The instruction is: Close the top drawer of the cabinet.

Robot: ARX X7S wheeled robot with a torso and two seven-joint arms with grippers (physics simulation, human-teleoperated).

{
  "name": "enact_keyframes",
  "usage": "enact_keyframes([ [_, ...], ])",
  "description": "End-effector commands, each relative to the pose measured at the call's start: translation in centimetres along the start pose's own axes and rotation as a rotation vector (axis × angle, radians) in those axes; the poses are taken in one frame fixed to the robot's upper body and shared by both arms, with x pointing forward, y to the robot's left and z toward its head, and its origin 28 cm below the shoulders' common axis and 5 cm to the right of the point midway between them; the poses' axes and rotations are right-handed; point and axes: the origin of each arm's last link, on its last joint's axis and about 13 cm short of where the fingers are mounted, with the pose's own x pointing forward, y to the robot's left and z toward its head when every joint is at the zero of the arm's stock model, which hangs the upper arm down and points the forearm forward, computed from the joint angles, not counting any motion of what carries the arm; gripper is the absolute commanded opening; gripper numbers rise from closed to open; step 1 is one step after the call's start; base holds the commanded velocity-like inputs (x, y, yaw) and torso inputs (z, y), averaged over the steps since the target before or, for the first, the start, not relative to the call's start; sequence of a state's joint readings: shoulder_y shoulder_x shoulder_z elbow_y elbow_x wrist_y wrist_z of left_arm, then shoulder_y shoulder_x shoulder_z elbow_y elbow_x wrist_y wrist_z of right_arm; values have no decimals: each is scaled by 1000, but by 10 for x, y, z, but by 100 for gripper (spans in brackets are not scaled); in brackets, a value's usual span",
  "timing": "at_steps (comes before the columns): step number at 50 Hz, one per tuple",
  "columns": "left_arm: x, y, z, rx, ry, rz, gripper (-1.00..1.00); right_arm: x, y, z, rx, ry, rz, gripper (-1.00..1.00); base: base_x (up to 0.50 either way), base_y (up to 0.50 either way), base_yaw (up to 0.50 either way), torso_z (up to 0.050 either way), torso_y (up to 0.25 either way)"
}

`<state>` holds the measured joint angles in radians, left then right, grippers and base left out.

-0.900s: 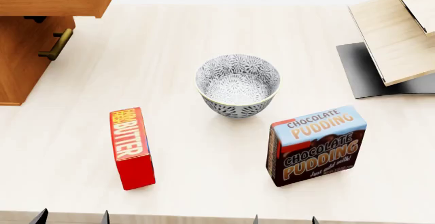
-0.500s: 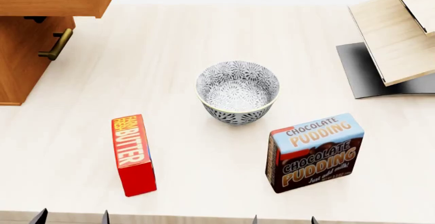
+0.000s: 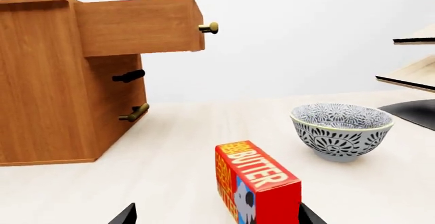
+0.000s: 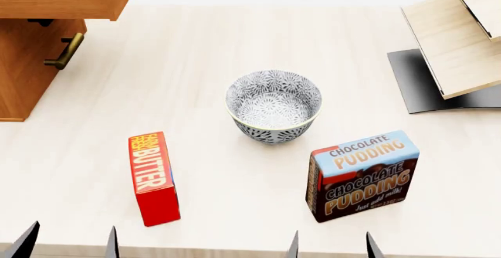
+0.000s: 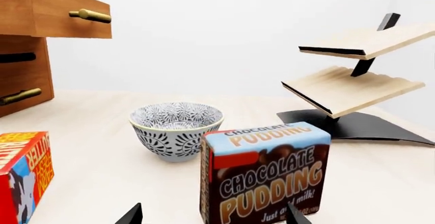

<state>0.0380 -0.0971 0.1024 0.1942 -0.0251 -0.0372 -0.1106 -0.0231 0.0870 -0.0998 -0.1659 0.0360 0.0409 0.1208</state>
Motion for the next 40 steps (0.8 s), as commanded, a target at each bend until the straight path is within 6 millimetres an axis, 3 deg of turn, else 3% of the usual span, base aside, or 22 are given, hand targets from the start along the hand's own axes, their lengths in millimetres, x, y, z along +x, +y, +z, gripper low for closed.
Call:
enact_keyframes([
  [1,-5,-1,52,-3,-147,-36,100,-4,3,49,-12,-137,21,100,0,0,0,0,0],
  [8,-15,0,102,-19,-257,-54,100,-14,4,102,-4,-276,37,100,0,0,0,0,0],
  [9,-21,1,119,-53,-291,-61,100,-19,4,117,-5,-317,44,100,0,0,0,0,0],
  [12,-28,0,137,-46,-347,-62,100,-24,5,131,-1,-352,54,100,0,0,0,0,0],
  [40,-31,0,137,-31,-344,-75,100,-21,6,129,35,-332,40,100,7,0,0,0,0],
])
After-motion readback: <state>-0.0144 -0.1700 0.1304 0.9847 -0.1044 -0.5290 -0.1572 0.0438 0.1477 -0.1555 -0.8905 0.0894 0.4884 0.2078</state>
